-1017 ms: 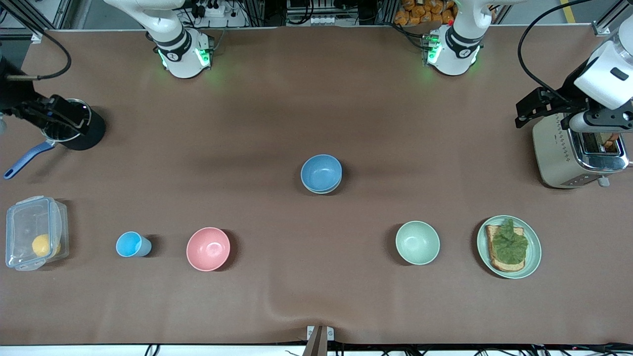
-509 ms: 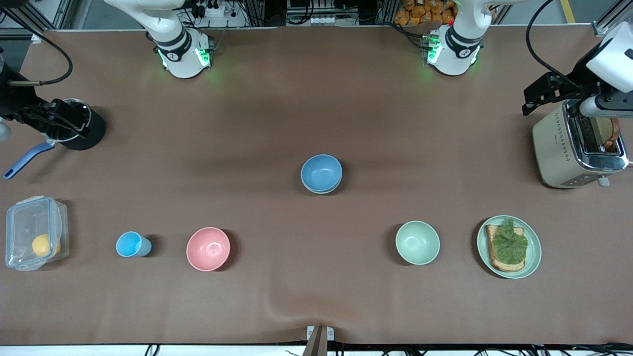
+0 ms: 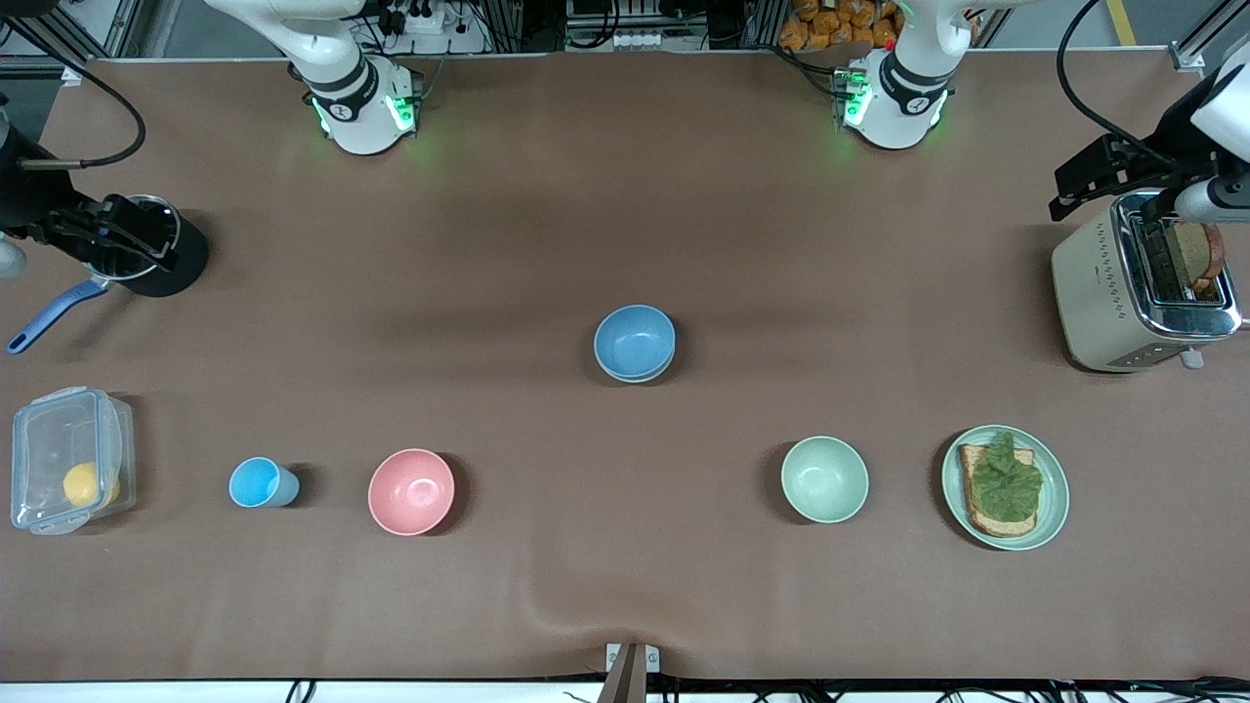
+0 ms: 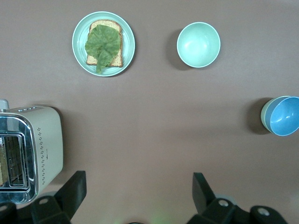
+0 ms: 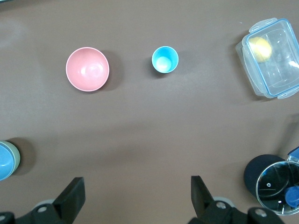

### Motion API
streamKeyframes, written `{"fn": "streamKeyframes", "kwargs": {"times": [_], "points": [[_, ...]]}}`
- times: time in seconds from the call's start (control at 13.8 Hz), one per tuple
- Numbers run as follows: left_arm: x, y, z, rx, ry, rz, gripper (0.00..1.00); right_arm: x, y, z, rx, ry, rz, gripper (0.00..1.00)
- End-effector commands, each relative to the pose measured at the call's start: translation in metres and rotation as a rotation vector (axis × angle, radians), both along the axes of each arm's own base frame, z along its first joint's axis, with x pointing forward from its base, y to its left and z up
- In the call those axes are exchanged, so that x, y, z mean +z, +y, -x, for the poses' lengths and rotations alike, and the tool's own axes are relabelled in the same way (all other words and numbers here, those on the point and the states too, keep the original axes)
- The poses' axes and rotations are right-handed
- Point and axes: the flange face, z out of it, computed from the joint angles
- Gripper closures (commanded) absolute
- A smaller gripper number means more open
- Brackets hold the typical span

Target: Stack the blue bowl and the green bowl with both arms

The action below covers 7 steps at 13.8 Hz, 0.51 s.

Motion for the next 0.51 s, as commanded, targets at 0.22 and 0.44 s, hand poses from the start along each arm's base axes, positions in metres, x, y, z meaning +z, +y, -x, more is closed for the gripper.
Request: {"fn": "streamKeyframes", "kwargs": {"times": [0.22, 0.44], "points": [[0.0032, 0.0030, 0.0065, -0.007, 0.004, 0.016, 0.00, 0.0013, -0.0011, 0.0036, 0.019, 0.003, 0.024, 0.00], [0.0032, 0.0030, 0.0065, -0.007, 0.004, 0.016, 0.00, 0.0013, 0.0006, 0.0036, 0.022, 0.003, 0.024, 0.00]]}}
